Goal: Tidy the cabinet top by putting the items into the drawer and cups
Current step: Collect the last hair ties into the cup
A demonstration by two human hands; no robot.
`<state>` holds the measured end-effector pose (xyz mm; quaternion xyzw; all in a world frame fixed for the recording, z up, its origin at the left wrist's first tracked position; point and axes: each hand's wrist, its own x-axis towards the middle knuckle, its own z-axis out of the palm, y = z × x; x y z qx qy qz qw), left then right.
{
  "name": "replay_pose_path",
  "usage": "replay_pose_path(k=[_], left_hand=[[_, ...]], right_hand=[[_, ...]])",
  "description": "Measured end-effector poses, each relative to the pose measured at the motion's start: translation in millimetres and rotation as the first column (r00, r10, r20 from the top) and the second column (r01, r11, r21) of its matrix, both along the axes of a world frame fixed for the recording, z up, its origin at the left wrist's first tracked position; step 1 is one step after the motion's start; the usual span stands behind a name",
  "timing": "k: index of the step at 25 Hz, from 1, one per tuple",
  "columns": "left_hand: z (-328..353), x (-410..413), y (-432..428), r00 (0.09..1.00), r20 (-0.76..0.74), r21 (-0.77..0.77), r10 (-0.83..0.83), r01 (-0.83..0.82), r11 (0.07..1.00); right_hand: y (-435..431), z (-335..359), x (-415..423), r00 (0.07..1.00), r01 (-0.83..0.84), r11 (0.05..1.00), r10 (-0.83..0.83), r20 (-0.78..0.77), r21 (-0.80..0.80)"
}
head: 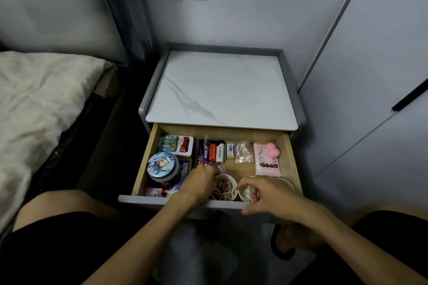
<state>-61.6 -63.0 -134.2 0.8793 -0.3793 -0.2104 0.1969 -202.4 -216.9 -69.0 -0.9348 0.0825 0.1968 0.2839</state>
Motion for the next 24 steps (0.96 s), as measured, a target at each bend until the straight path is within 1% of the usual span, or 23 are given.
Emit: replay_pose_path(k=[4,7,9,12,16,18,21,24], left_hand=[[0.8,0.7,2.6,1.0,0.006,0.033,0.002,-0.002,0.999],[6.9,3.5,7.5,0.992,0.127,0.04,0.021,-0.026,0.999],[16.1,9.3,9.8,0.975,0.214,0.008,0.056,-0.059,0.998],[37.3,22.6,9.3,0.953,0.283,-0.034,0.111,-0.106,0.994],[63.5,42.3,5.6,0.974,0.199,-0.077,0.108,-0.095,0.993],[72.6,51.2,5.7,0.974,0.202,-0.083,0.106,-0.091,0.992],[84.7,61.9,6.3,0.975,0.195,-0.047,0.11,-0.103,0.994],[91.6,74.9,2.9,0.967,0.224,-0.006,0.124,-0.126,0.992]], right_hand=[[0.2,-1.7,-1.7,0.999,0.024,1.0,-0.024,0.024,0.016],[1.4,-0.7,-0.7,0.999,0.01,1.0,-0.009,0.032,-0.01],[-1.1,-1.4,1.7,0.999,0.004,0.999,-0.002,0.043,-0.037],[-7.7,-2.3,8.8,0.996,-0.035,0.985,0.048,0.073,-0.167],[-18.3,-2.4,30.2,0.987,-0.043,0.958,0.084,0.135,-0.285],[-27.3,-3.9,44.2,0.984,-0.022,0.942,0.08,0.16,-0.335],[-38.5,-5.4,68.1,0.979,0.024,0.899,0.067,0.191,-0.436],[-49.3,-6.3,91.5,0.97,0.05,0.9,0.06,0.237,-0.433]])
